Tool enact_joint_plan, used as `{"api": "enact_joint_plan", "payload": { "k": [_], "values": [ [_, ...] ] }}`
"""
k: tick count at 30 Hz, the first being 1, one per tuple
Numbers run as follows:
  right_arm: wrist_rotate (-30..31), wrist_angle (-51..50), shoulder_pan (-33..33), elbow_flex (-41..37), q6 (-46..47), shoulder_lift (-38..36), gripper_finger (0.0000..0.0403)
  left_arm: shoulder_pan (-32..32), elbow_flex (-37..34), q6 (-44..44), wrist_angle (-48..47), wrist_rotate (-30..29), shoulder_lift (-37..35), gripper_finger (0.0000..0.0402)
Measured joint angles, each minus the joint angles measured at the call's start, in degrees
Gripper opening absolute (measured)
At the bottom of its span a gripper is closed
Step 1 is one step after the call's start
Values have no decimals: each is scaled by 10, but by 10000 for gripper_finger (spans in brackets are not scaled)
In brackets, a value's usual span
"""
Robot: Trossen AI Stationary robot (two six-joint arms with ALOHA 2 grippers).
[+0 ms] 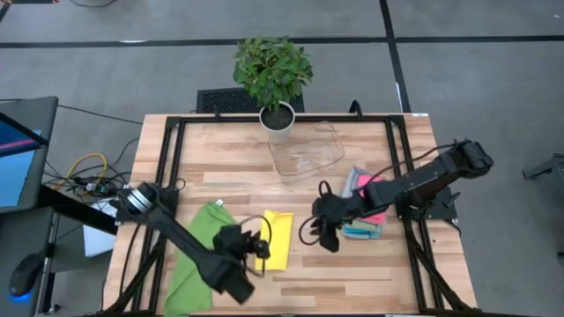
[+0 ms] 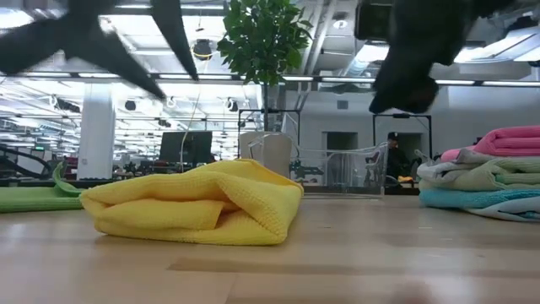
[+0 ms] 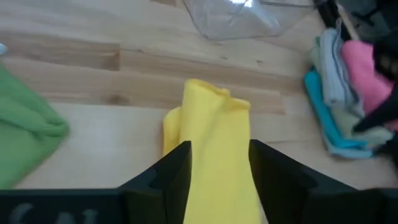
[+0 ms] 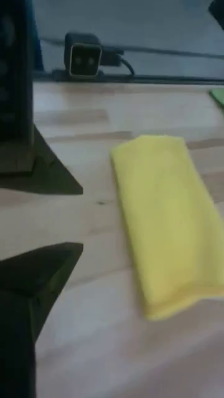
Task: Fold microfiber towels
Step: Stack the yellow microfiber cloth on top of the pink microfiber cloth
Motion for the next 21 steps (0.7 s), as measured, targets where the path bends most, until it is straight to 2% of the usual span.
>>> {"api": "enact_joint_plan", "payload": {
  "k": [2, 4, 7, 10, 13, 18, 21],
  "values": [
    [3, 18, 15, -15, 51, 0, 172, 17, -62, 30, 69, 10, -38, 166],
    [23, 48, 26, -23, 96, 8, 194, 43, -118, 96, 117, 40, -77, 185],
    [72, 42, 43, -27, 145, 16, 213, 95, -184, 237, 209, 99, -130, 214],
    [102, 48, 50, -25, 201, 26, 218, 157, -240, 389, 294, 191, -153, 239],
    [123, 52, 60, -26, 254, 34, 215, 213, -281, 482, 366, 282, -167, 253],
    [164, 58, 63, -25, 312, 38, 206, 267, -320, 599, 502, 376, -179, 258],
    [167, 58, 63, -25, 329, 38, 200, 281, -319, 650, 503, 407, -187, 258]
  ]
}}
